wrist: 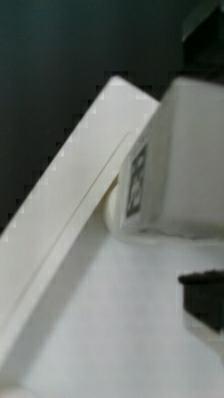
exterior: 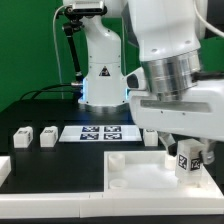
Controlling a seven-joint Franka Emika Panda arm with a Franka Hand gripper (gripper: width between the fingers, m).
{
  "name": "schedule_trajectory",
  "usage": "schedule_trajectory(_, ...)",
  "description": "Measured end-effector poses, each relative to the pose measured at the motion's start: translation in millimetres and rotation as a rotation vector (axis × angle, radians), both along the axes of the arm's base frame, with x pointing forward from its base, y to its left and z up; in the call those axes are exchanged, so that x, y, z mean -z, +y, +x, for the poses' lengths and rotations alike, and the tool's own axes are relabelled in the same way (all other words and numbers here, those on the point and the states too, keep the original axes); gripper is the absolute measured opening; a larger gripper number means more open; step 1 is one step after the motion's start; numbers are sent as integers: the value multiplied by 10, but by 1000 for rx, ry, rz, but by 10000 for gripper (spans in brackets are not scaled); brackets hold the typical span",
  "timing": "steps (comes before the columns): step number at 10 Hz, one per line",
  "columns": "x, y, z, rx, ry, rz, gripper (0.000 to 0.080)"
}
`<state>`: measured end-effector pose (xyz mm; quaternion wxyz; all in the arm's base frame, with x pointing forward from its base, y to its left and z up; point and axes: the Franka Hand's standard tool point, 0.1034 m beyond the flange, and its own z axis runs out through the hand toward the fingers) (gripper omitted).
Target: Assemble square table
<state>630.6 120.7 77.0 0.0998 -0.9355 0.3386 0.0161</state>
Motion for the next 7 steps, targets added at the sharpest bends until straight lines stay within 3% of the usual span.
schedule_trajectory(4,3,10,-13,-329,-52,-16,646)
schedule_trajectory(7,-9,-20,3,-753,-123,-79,649)
